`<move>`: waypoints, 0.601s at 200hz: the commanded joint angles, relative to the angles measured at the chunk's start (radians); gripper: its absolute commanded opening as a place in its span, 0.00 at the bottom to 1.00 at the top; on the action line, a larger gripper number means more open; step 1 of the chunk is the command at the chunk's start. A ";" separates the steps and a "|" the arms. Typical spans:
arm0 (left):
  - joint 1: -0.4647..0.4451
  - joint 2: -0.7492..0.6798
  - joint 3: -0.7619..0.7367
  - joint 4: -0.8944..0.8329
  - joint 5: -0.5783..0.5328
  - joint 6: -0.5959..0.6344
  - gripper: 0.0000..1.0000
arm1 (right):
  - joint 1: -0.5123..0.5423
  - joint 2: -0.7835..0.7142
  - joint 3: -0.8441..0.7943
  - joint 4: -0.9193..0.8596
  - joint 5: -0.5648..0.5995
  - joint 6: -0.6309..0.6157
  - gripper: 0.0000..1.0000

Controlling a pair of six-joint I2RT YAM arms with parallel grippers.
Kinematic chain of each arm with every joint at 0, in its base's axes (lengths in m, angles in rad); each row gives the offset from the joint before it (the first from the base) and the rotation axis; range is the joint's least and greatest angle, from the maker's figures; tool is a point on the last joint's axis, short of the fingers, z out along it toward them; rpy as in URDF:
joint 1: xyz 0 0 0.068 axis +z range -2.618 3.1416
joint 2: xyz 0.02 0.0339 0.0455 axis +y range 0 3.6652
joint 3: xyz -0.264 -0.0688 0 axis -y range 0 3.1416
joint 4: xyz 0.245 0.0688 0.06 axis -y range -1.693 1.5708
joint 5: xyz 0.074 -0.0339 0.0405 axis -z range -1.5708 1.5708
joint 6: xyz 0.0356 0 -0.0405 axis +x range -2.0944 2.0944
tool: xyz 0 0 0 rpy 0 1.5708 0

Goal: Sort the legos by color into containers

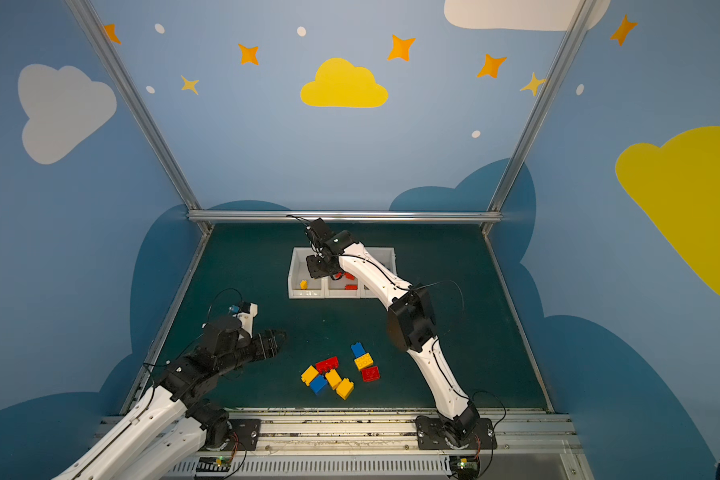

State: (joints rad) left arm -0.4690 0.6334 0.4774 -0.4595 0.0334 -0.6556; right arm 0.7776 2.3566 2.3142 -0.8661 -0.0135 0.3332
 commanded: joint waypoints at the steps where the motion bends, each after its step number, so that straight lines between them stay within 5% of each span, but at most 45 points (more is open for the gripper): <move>1: 0.004 -0.017 -0.011 -0.024 -0.001 -0.004 0.78 | -0.003 -0.002 -0.013 0.125 -0.030 -0.019 0.34; 14: 0.004 -0.016 -0.013 -0.027 -0.001 -0.003 0.78 | -0.006 -0.002 -0.004 0.131 -0.039 -0.018 0.50; 27: 0.004 -0.011 -0.013 -0.022 0.000 -0.003 0.78 | -0.008 -0.007 -0.001 0.136 -0.040 -0.018 0.55; 120: 0.004 0.015 -0.008 -0.002 0.022 0.012 0.78 | -0.015 -0.132 -0.094 0.180 -0.048 -0.010 0.56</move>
State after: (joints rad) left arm -0.4690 0.6430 0.4747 -0.4698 0.0353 -0.6586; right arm 0.7673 2.3306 2.2646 -0.7189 -0.0547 0.3248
